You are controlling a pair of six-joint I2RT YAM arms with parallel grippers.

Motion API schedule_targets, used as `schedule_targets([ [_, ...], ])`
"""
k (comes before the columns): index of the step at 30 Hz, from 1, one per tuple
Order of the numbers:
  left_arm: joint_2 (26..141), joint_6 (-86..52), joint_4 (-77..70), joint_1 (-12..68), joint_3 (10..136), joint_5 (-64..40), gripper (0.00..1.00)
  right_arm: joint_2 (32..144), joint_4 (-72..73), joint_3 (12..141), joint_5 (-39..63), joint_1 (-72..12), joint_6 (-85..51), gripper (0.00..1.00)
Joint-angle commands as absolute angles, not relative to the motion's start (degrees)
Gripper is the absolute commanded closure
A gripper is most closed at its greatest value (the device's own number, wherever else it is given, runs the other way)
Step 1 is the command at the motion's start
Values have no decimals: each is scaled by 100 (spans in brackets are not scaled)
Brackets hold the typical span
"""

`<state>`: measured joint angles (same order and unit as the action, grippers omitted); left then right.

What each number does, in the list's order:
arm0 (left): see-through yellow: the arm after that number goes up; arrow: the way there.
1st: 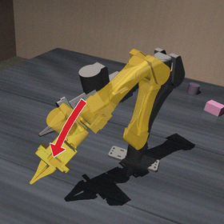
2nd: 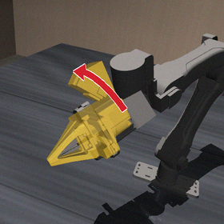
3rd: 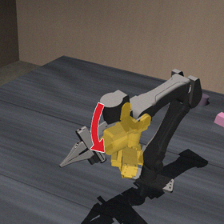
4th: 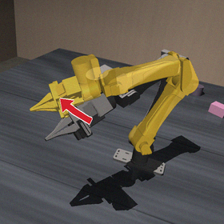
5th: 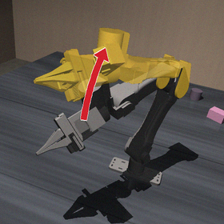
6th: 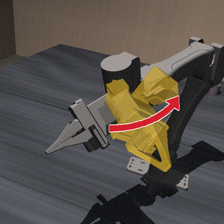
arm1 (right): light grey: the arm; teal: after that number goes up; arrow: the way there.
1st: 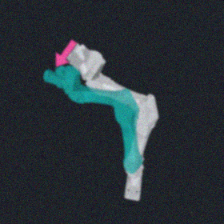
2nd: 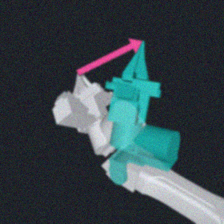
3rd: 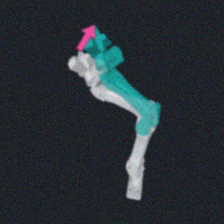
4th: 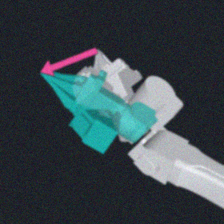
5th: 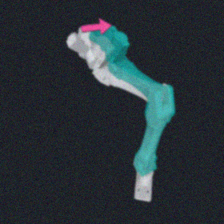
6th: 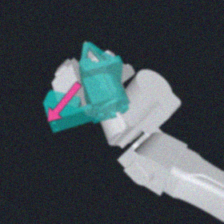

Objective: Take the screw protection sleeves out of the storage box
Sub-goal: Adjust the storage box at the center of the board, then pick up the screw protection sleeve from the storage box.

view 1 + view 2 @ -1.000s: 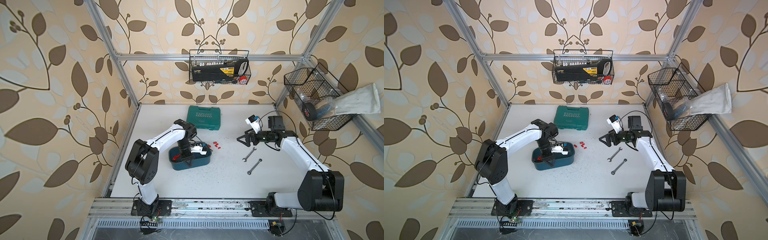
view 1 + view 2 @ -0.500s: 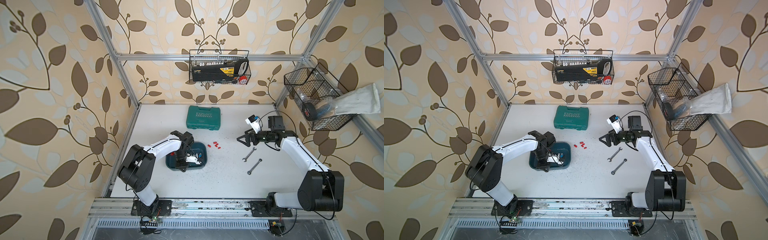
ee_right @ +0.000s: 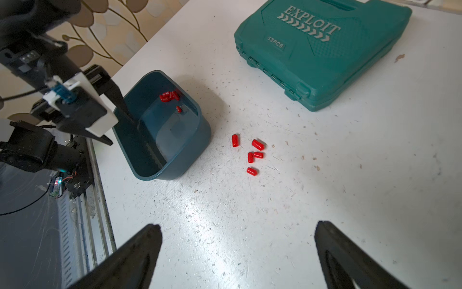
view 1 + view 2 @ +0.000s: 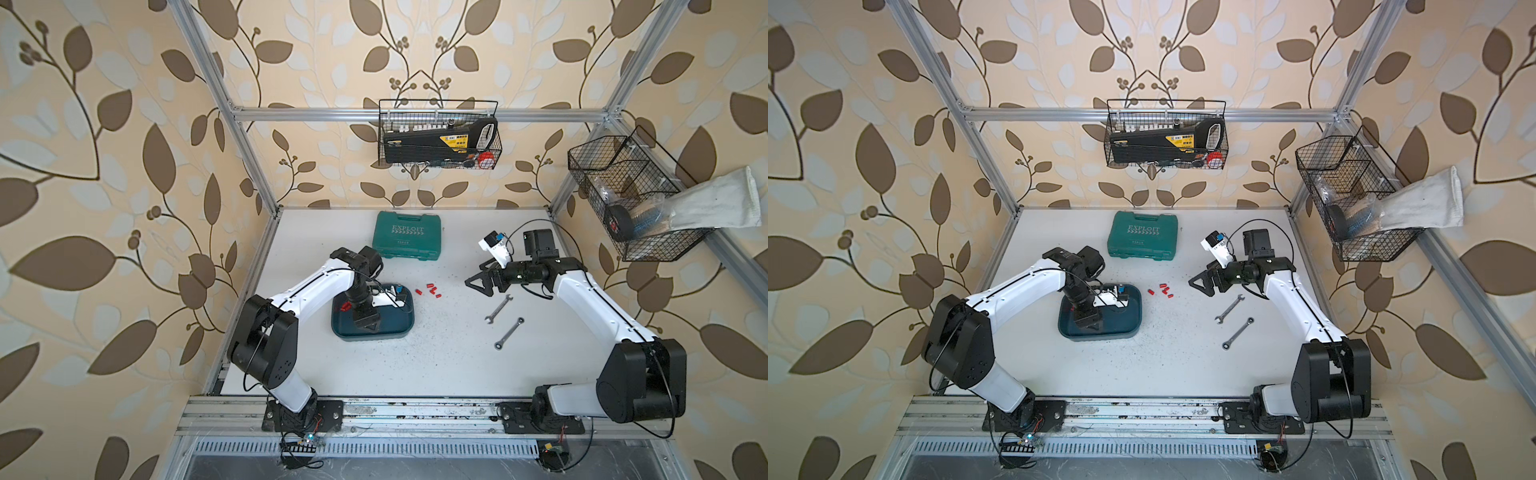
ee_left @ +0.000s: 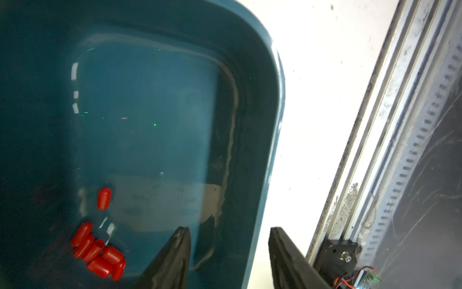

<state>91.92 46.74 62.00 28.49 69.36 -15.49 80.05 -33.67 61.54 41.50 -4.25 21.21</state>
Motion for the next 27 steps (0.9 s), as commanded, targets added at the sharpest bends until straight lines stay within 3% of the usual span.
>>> schedule_targets([
  [1, 9026, 4632, 5882, 2406, 7061, -1726, 46, 8113, -3749, 6580, 4021, -630, 2422, 1],
  [8, 9552, 5251, 4614, 2365, 6779, -505, 47, 7999, -3074, 6029, 4146, -682, 2106, 1],
  [27, 10449, 5574, 4077, 2368, 6799, -367, 58, 7963, -2962, 5836, 4438, -486, 2078, 1],
])
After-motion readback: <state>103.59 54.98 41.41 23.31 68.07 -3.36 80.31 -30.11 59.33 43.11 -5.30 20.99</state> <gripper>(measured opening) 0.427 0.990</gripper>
